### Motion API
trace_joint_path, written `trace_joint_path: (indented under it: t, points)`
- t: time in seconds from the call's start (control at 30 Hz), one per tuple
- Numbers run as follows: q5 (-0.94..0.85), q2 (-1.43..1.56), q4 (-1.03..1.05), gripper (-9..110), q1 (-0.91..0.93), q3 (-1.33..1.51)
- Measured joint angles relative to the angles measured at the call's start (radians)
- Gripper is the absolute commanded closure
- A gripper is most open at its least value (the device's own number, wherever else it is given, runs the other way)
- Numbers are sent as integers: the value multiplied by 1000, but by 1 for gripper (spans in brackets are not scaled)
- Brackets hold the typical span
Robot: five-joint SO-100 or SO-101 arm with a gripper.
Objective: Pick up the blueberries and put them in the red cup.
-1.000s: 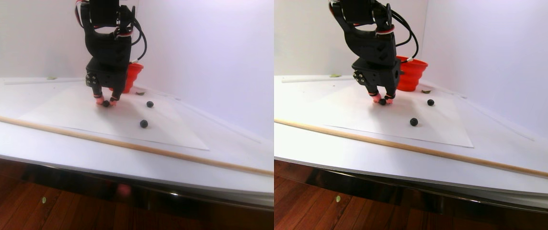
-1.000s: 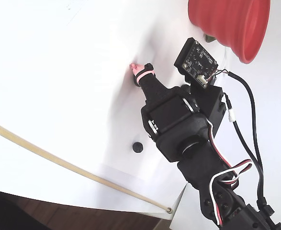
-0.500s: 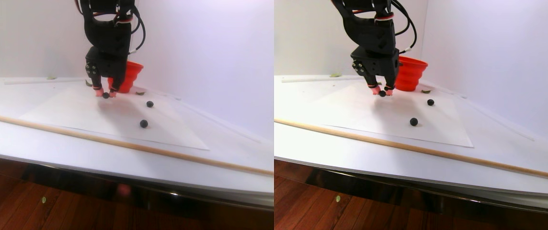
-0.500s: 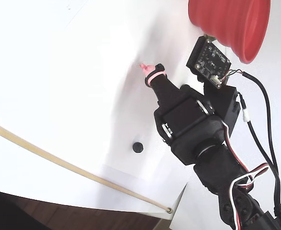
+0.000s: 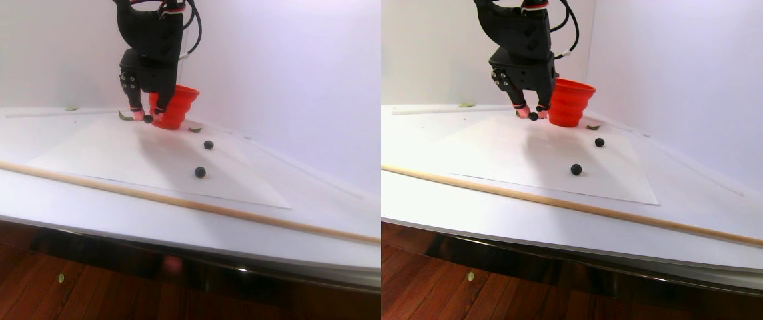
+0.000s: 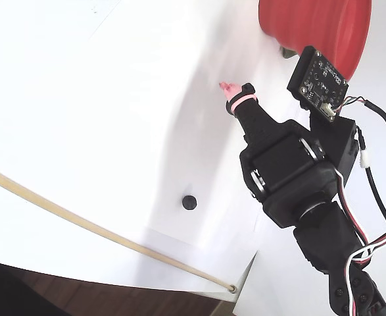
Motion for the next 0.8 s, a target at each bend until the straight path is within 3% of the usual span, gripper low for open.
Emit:
trace_joint_path:
  t: [0.8]
  points:
    - [-109,172,132,90,0,-64]
